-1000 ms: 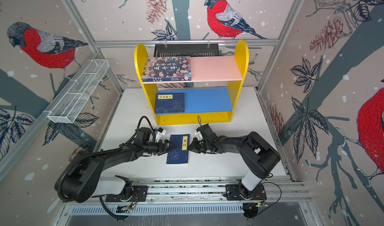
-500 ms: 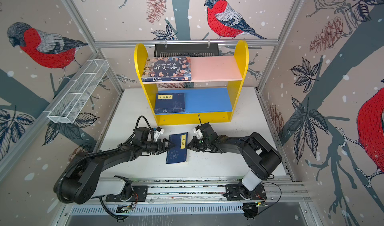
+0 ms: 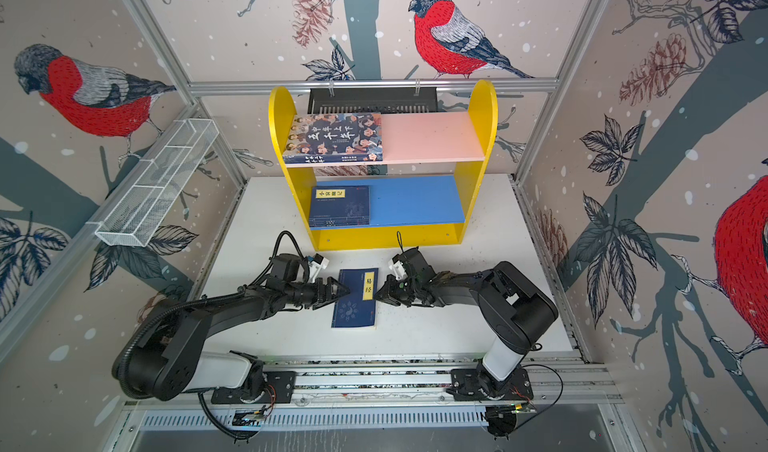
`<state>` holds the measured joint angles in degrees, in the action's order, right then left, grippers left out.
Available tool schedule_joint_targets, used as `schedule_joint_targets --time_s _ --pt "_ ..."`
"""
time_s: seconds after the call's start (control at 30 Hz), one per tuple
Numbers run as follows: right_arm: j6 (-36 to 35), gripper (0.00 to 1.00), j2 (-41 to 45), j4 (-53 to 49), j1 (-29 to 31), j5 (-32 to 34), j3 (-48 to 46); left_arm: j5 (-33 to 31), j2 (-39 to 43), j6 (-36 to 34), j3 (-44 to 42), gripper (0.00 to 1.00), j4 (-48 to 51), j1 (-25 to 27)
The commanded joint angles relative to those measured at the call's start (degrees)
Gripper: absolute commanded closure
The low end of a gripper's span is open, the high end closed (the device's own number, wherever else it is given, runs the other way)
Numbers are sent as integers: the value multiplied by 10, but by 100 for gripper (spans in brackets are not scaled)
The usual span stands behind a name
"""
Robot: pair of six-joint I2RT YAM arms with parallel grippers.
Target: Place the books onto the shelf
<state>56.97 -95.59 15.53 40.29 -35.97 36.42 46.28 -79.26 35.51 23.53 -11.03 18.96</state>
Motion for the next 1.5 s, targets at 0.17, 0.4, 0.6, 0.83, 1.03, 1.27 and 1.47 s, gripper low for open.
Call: schedule_joint_targets --time_s 0.17,0.4,0.6,0.83,1.03,1.27,1.47 --pt "-4 91 -8 11 -1 -2 1 -68 22 -35 9 16 67 -5" --pt "-6 89 -11 6 -2 1 1 -72 31 -32 -5 16 58 -14" --pt "-4 83 -22 17 -2 -5 1 -30 -2 -12 -10 16 23 -12" --pt "4 65 -46 46 -1 -21 2 1 -8 22 -18 16 -15 -7" --pt "16 63 -58 76 0 -32 7 4 -8 23 -17 16 -20 -5" --pt "12 85 -47 67 0 -28 8 7 -3 26 -17 15 -24 -6" --pt "12 98 -39 74 0 -31 7 16 0 36 -16 15 -35 -5"
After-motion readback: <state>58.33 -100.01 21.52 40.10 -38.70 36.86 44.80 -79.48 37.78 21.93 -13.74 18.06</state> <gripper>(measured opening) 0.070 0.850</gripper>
